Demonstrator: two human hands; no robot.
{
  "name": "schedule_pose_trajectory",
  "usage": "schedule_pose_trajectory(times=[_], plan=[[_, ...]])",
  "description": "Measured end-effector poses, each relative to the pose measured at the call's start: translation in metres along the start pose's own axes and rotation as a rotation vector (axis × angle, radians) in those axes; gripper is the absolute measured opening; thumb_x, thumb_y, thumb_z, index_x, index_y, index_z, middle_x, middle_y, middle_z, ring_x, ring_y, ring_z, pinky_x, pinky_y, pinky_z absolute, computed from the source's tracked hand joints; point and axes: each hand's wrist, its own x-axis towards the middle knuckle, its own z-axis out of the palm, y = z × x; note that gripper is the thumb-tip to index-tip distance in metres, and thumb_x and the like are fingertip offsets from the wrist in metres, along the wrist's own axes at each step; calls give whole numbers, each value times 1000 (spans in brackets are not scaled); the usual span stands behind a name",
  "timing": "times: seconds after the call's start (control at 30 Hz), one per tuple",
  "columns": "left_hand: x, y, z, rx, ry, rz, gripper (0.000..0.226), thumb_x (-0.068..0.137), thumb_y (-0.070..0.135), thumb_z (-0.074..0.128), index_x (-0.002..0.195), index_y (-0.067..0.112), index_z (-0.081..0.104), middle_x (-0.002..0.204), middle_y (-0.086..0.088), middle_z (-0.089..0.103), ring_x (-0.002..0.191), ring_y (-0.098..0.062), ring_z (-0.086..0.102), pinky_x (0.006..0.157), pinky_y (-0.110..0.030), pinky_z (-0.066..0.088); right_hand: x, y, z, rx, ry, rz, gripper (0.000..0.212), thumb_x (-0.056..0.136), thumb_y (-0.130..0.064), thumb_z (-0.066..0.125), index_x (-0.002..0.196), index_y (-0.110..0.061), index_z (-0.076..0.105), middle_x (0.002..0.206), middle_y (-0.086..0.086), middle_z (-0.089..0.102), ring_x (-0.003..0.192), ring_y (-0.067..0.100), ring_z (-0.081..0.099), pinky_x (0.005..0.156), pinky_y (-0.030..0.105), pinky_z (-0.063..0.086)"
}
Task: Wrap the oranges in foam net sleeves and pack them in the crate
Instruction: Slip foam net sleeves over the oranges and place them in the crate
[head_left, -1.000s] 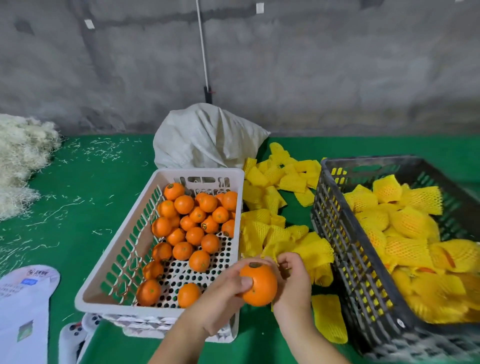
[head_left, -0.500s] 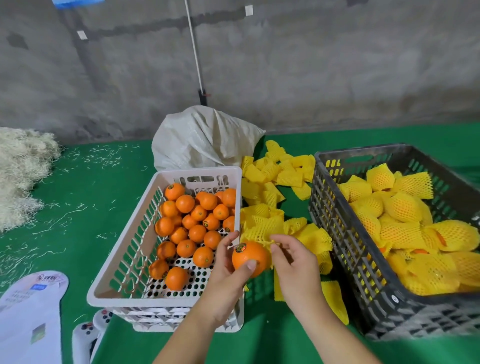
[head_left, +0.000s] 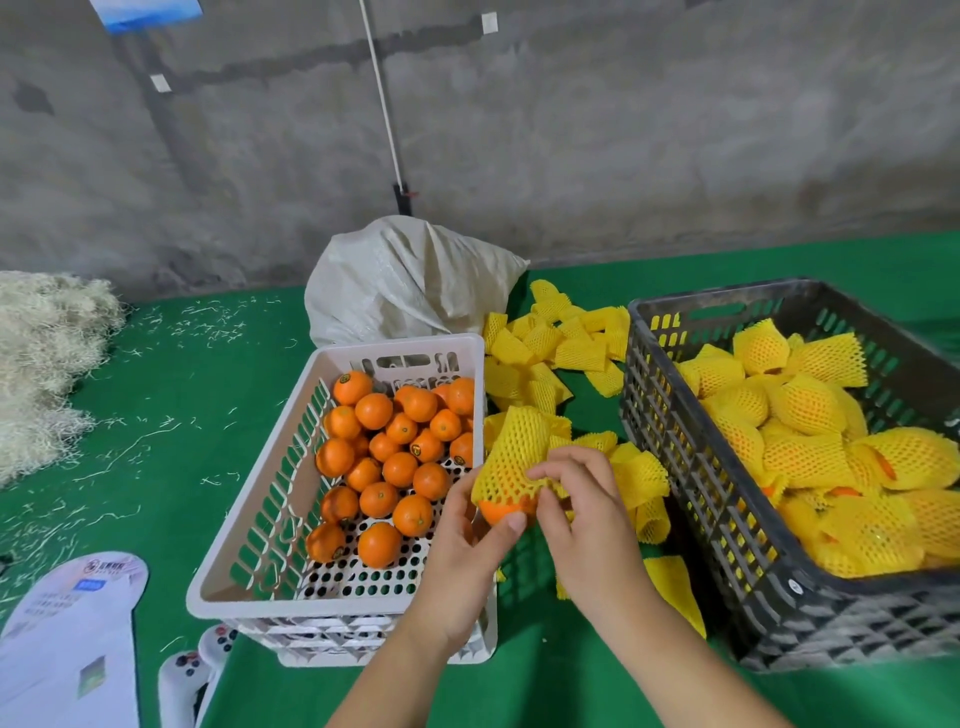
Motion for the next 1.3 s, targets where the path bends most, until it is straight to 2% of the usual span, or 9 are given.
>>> schedule_pose_trajectory(times=[0.17, 0.4, 0.47, 0.67, 0.73, 0.83, 0.97, 1.13, 1.3], plan=[[5, -3, 1, -139, 167, 20, 56, 87, 10, 74, 138, 15, 52, 128, -21, 70, 121, -40, 68, 99, -46, 59, -8, -13, 3, -146, -78, -198, 18, 96, -8, 64, 110, -18, 66, 112, -9, 58, 104, 11, 54, 83, 23, 49], [1, 1, -1, -96, 104, 41, 63, 76, 23, 81, 132, 35, 55, 112, -12, 72, 95, -27, 71, 85, -41, 61, -18, 1, 10, 42, -83, 1, 47, 98, -10, 59, 141, -27, 53, 129, -13, 43, 111, -2, 50, 79, 19, 52], [0, 0, -5, -4, 23, 39, 75, 81, 18, 83, 144, 40, 47, 120, -12, 70, 100, -32, 69, 84, -48, 61, -14, 4, 4, 39, -55, -52, 44, 99, -5, 54, 138, -25, 60, 125, -15, 45, 109, -1, 53, 79, 18, 51], [-1, -1, 0, 174, -76, 102, 73, 89, 14, 83, 150, 28, 46, 133, -8, 67, 121, -27, 66, 100, -36, 56, -7, 14, -2, -63, -36, -51, 39, 98, 0, 55, 132, -18, 65, 119, -17, 46, 105, 3, 52, 82, 9, 43], [-1, -2, 0, 177, -31, 78, 67, 88, 25, 82, 147, 30, 50, 114, -2, 73, 91, -23, 71, 77, -29, 59, -8, 14, -4, -83, -7, -88, 34, 99, -2, 58, 128, -15, 67, 117, -12, 51, 102, 6, 55, 79, 14, 48], [2, -7, -2, 112, 124, 13, 57, 85, 34, 72, 139, 26, 57, 72, -1, 57, 53, -15, 48, 48, -26, 42, -10, 8, -2, -111, 12, -253, 22, 98, -13, 56, 115, -10, 71, 109, -1, 61, 91, 11, 61, 71, 23, 53], [4, -8, -5, 69, 132, 33, 50, 82, 29, 67, 131, 23, 61, 89, -7, 65, 73, -18, 59, 63, -34, 50, -18, -2, 12, -95, -46, -215, 27, 91, -16, 64, 116, -21, 59, 115, -8, 51, 101, 10, 55, 79, 14, 47], [3, -7, -9, 112, 64, 32, 73, 74, 34, 95, 133, 42, 53, 114, -5, 73, 100, -22, 71, 80, -34, 58, -20, 6, 12, -40, -73, -61, 43, 88, -5, 68, 112, -32, 44, 114, -15, 38, 99, 5, 48, 74, 10, 41], [1, -11, -8, 134, 118, 66, 68, 70, 18, 79, 126, 49, 54, 88, 3, 71, 66, -16, 60, 55, -29, 51, -22, 13, 11, -26, -87, -54, 31, 85, -1, 65, 102, -23, 52, 102, -13, 43, 87, 5, 47, 70, 19, 41]])
